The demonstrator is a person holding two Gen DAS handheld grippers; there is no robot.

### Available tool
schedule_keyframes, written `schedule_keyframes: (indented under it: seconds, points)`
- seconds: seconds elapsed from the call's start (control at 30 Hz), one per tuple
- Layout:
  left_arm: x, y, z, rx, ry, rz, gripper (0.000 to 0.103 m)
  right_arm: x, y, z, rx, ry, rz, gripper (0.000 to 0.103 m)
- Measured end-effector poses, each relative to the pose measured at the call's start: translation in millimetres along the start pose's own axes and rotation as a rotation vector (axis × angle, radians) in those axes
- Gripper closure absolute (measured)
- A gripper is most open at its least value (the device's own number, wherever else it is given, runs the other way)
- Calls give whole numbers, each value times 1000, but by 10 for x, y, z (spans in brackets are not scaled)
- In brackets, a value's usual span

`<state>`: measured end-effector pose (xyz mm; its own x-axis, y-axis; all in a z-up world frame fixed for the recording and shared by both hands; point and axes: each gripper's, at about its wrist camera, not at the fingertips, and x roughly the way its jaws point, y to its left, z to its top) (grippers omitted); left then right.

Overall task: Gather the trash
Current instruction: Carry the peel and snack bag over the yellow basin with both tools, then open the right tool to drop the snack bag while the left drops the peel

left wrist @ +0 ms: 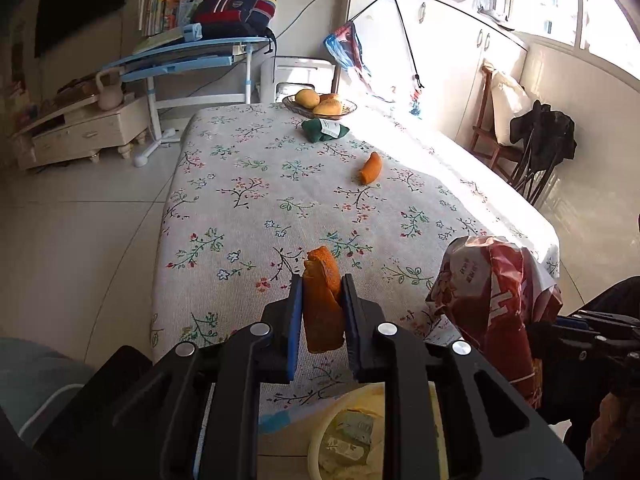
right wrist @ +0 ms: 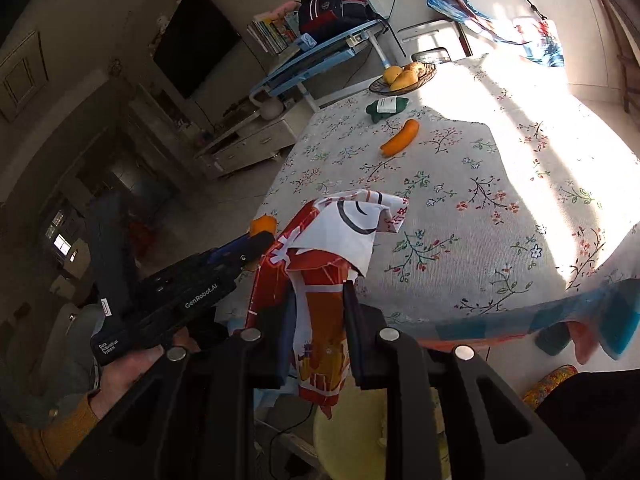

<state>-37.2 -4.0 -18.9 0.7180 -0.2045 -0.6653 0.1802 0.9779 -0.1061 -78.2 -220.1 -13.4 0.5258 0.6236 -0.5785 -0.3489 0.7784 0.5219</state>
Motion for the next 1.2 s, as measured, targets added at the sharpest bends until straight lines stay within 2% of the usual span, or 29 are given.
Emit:
schedule_keyframes:
  seconds: [0.3, 0.57, 0.7, 0.77, 0.87, 1.2]
  points:
    - [-143, -30, -150, -19, 3, -9, 85, 347, 205, -507, -93, 244, -67, 80]
    - [-236, -69, -265, -38, 9, -32, 85, 588, 122, -651, -112, 343, -127, 78]
    - [-269, -122, -323, -30, 17, -35, 85, 645, 20, -687, -72, 372, -160, 62]
    - [-278, -155, -357, -22, 22, -37, 85, 597, -10, -707, -51, 362, -173, 59]
    - [-291, -214, -402, -8, 32, -40, 85, 461, -64, -636, -9, 301, -181, 55]
    - [-319, -553, -624, 85, 82, -63, 85, -66, -167, -370, 85, 11, -206, 41]
